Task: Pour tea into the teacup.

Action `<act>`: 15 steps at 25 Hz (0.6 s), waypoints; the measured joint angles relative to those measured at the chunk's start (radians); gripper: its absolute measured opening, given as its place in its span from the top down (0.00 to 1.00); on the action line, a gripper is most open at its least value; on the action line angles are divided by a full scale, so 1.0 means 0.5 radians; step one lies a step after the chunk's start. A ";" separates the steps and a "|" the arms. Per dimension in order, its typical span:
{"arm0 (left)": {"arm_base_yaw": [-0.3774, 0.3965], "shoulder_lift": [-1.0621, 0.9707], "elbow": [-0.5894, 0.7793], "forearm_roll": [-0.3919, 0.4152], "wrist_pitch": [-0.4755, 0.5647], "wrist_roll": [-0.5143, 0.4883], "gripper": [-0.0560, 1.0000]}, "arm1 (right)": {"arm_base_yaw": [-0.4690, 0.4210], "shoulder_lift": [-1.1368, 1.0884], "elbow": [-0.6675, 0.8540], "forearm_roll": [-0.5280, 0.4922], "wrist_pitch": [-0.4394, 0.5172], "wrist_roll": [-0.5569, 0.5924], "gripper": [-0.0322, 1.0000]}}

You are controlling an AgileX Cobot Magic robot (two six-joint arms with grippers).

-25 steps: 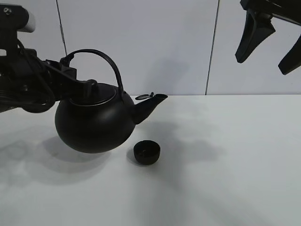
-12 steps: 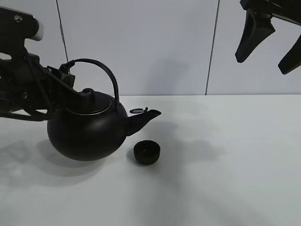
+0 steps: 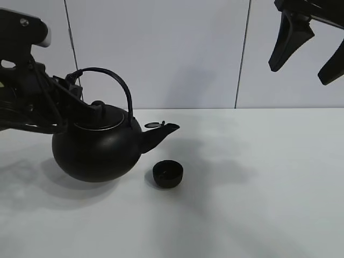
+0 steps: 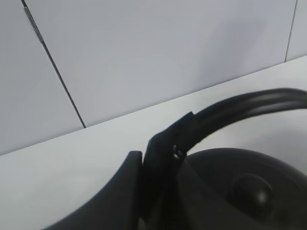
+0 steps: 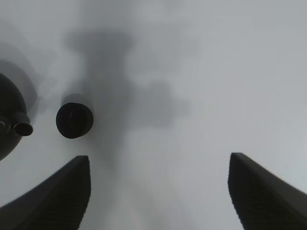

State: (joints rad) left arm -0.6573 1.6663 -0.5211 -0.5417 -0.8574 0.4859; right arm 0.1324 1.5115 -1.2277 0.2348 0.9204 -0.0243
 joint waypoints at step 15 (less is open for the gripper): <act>0.000 0.133 -0.001 0.005 -0.016 0.092 0.84 | 0.000 0.000 0.000 0.000 0.000 0.000 0.44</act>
State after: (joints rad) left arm -0.6573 1.7327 -0.5218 -0.5392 -0.8656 0.5318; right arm 0.1324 1.5115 -1.2277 0.2348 0.9204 -0.0243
